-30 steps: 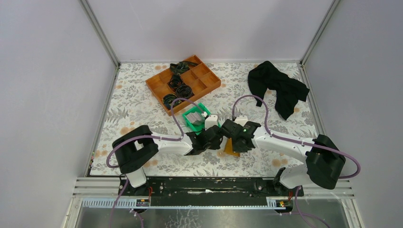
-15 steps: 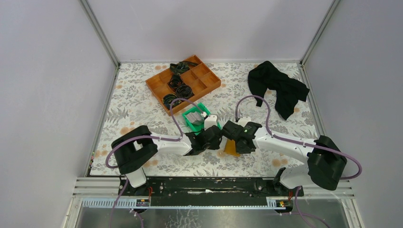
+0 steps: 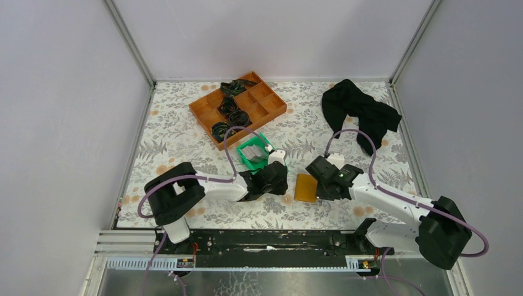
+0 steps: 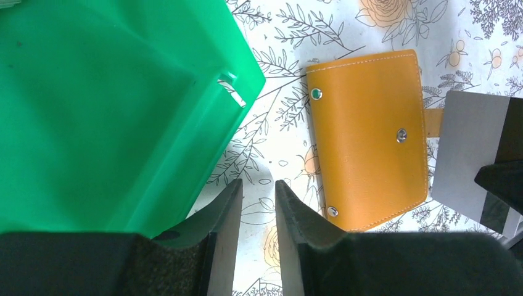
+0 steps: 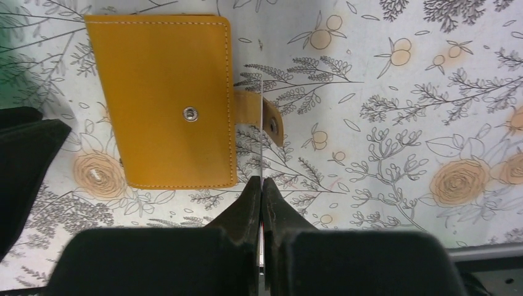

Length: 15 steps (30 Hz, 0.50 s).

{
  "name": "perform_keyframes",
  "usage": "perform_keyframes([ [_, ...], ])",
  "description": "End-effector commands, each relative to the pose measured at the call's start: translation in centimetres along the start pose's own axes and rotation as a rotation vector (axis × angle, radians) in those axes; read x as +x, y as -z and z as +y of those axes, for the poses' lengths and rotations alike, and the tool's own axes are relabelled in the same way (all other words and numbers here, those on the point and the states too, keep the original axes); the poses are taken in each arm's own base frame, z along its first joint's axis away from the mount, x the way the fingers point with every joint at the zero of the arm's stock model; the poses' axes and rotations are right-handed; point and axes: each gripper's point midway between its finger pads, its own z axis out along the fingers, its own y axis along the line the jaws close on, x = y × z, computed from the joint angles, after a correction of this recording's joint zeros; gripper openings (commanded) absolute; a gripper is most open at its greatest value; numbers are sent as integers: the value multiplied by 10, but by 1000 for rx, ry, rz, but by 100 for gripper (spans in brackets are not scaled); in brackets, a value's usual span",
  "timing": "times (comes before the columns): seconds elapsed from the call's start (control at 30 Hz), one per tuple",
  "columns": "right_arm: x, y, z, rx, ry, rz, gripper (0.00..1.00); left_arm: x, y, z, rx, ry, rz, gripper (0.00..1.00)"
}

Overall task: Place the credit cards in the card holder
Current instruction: Open the card holder at the center of the board.

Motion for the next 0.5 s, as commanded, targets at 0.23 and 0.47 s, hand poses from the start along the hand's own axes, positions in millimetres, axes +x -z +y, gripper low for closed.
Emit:
perform_keyframes([
  [0.23, -7, -5, 20, -187, -141, -40, 0, 22, -7, 3, 24, -86, 91, 34],
  [0.47, -6, -7, 15, -217, -176, -45, 0, 27, -10, 4, 23, -99, 112, 34],
])
